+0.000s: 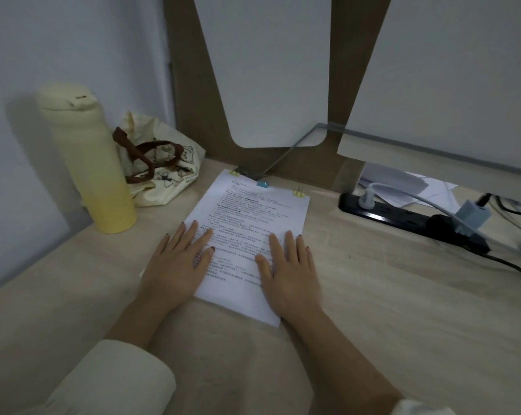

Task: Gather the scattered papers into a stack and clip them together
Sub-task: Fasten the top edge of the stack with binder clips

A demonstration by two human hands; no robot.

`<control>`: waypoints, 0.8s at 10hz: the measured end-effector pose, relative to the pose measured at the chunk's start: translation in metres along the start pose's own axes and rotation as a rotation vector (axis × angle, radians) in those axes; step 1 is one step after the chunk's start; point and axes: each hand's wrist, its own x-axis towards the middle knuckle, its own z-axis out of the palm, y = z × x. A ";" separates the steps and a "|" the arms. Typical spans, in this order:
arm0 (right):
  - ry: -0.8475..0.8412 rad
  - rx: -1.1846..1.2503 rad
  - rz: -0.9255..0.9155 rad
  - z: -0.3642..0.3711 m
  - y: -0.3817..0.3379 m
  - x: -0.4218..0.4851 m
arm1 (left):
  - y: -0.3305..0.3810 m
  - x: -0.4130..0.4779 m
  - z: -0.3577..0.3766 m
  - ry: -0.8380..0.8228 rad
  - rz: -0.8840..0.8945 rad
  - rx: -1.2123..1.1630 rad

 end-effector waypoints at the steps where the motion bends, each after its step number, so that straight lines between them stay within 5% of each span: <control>1: 0.000 0.005 -0.002 0.000 0.000 0.000 | 0.000 0.000 0.000 0.001 0.004 0.007; 8: -0.008 0.002 0.015 -0.001 -0.001 -0.019 | -0.001 -0.019 0.002 0.053 0.016 0.013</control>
